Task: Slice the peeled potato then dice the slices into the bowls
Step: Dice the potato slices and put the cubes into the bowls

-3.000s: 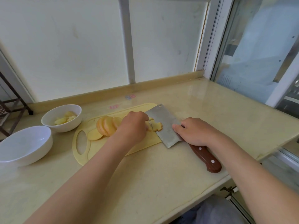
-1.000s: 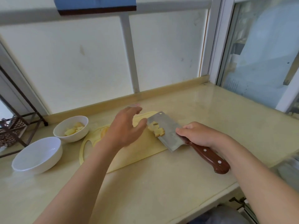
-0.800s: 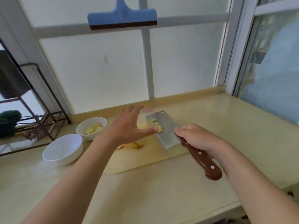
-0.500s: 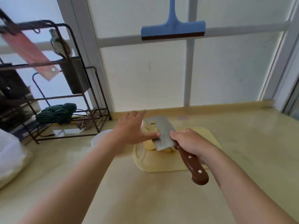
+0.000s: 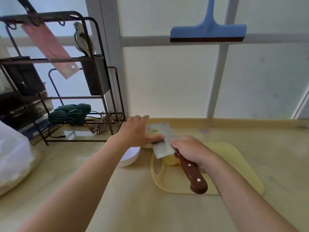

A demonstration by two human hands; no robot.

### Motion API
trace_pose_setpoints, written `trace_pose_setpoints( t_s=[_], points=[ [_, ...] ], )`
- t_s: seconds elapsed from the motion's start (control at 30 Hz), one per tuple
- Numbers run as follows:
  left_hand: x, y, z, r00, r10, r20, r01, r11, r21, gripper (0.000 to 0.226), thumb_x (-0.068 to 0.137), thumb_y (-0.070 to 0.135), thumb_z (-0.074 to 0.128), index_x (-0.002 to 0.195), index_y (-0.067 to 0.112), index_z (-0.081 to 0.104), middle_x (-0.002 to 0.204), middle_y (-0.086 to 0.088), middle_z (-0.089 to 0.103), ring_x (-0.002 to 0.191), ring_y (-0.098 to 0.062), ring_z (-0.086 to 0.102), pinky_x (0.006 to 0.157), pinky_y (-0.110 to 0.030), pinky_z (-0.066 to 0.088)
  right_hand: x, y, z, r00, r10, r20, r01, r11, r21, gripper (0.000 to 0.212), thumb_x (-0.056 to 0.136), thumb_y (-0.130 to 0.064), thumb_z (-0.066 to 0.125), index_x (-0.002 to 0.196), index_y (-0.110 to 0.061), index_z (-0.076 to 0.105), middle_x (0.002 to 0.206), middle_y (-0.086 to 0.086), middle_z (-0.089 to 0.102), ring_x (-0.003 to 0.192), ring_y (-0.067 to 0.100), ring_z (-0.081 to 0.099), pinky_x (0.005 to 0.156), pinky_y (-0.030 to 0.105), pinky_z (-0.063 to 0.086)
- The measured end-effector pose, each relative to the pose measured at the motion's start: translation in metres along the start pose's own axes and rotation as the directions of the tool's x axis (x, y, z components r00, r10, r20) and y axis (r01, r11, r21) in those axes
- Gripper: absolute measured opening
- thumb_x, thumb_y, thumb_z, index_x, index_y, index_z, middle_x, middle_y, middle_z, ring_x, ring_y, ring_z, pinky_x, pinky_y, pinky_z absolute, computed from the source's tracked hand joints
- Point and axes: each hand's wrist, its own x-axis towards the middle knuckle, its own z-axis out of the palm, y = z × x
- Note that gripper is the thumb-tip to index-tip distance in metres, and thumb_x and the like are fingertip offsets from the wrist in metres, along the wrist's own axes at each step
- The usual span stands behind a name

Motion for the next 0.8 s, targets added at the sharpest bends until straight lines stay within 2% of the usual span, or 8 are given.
trace_pose_setpoints(
  t_s=[0.37, 0.43, 0.5, 0.53, 0.57, 0.67, 0.73, 0.8],
  points=[
    [0.04, -0.015, 0.021, 0.998, -0.039, 0.058, 0.045, 0.994, -0.097, 0.089, 0.079, 0.081, 0.044, 0.142, 0.018, 0.038, 0.136, -0.009, 0.049, 0.123, -0.027, 0.047, 0.096, -0.042, 0.045, 0.01, 0.0, -0.014, 0.999, 0.042, 0.031, -0.041, 0.998, -0.038, 0.014, 0.102, -0.021, 0.052, 0.092, -0.011, 0.056, 0.072, 0.009, 0.047, 0.046, 0.015, 0.047, 0.045, 0.022, 0.036],
    [0.043, -0.017, 0.023, 0.997, -0.045, 0.068, 0.051, 0.994, -0.094, 0.086, 0.082, 0.078, 0.044, 0.141, 0.016, 0.04, 0.138, -0.009, 0.049, 0.124, -0.027, 0.048, 0.097, -0.042, 0.045, 0.011, 0.002, -0.019, 0.999, 0.021, 0.037, -0.017, 0.996, -0.09, 0.026, 0.102, -0.021, 0.052, 0.099, 0.003, 0.062, 0.082, 0.015, 0.06, 0.062, 0.025, 0.06, 0.054, 0.03, 0.047],
    [0.044, -0.02, 0.024, 0.997, -0.048, 0.069, 0.053, 0.996, -0.077, 0.08, 0.086, 0.073, 0.046, 0.139, 0.014, 0.043, 0.138, -0.008, 0.051, 0.123, -0.027, 0.05, 0.097, -0.04, 0.046, 0.012, 0.007, -0.024, 0.999, 0.027, 0.027, -0.023, 0.99, -0.14, 0.04, 0.103, -0.023, 0.053, 0.119, 0.013, 0.062, 0.124, 0.019, 0.071, 0.105, 0.036, 0.07, 0.085, 0.04, 0.058],
    [0.045, -0.022, 0.025, 0.996, -0.049, 0.069, 0.053, 0.996, -0.067, 0.074, 0.088, 0.068, 0.048, 0.138, 0.013, 0.045, 0.136, -0.008, 0.053, 0.121, -0.026, 0.052, 0.096, -0.039, 0.048, 0.012, 0.009, -0.026, 0.999, 0.037, 0.021, -0.034, 0.988, -0.152, 0.039, 0.104, -0.024, 0.053, 0.119, 0.011, 0.063, 0.139, 0.016, 0.063, 0.118, 0.033, 0.066, 0.093, 0.033, 0.052],
    [0.045, -0.023, 0.025, 0.996, -0.052, 0.07, 0.056, 0.997, -0.059, 0.067, 0.091, 0.061, 0.051, 0.137, 0.012, 0.047, 0.134, -0.007, 0.055, 0.118, -0.026, 0.054, 0.095, -0.038, 0.049, 0.012, 0.01, -0.028, 0.999, 0.038, 0.028, -0.033, 0.987, -0.158, 0.033, 0.104, -0.025, 0.054, 0.115, 0.005, 0.062, 0.142, 0.011, 0.063, 0.111, 0.023, 0.07, 0.087, 0.021, 0.052],
    [0.044, -0.026, 0.025, 0.995, -0.062, 0.075, 0.065, 0.997, -0.038, 0.048, 0.095, 0.045, 0.054, 0.131, 0.013, 0.051, 0.125, -0.007, 0.059, 0.108, -0.023, 0.057, 0.089, -0.037, 0.051, 0.012, 0.014, -0.033, 0.996, 0.039, 0.082, -0.03, 0.994, -0.108, 0.015, 0.105, -0.027, 0.054, 0.106, -0.012, 0.054, 0.082, -0.011, 0.069, 0.055, -0.008, 0.061, 0.046, 0.008, 0.044],
    [0.044, -0.025, 0.023, 0.995, -0.068, 0.075, 0.072, 0.996, -0.052, 0.043, 0.098, 0.04, 0.051, 0.13, 0.012, 0.052, 0.122, -0.008, 0.06, 0.103, -0.022, 0.058, 0.086, -0.036, 0.051, 0.01, 0.015, -0.037, 0.996, 0.017, 0.087, -0.006, 0.992, -0.129, 0.029, 0.107, -0.022, 0.052, 0.081, -0.022, 0.039, 0.046, -0.013, 0.055, 0.037, -0.003, 0.052, 0.04, 0.012, 0.038],
    [0.042, -0.023, 0.021, 0.996, -0.067, 0.066, 0.07, 0.996, -0.049, 0.04, 0.1, 0.037, 0.048, 0.13, 0.011, 0.053, 0.121, -0.009, 0.059, 0.104, -0.024, 0.058, 0.086, -0.035, 0.049, 0.009, 0.014, -0.039, 0.997, -0.006, 0.071, 0.017, 0.988, -0.155, 0.038, 0.108, -0.02, 0.05, 0.074, -0.023, 0.034, 0.04, -0.012, 0.05, 0.031, -0.002, 0.046, 0.038, 0.012, 0.034]
  ],
)
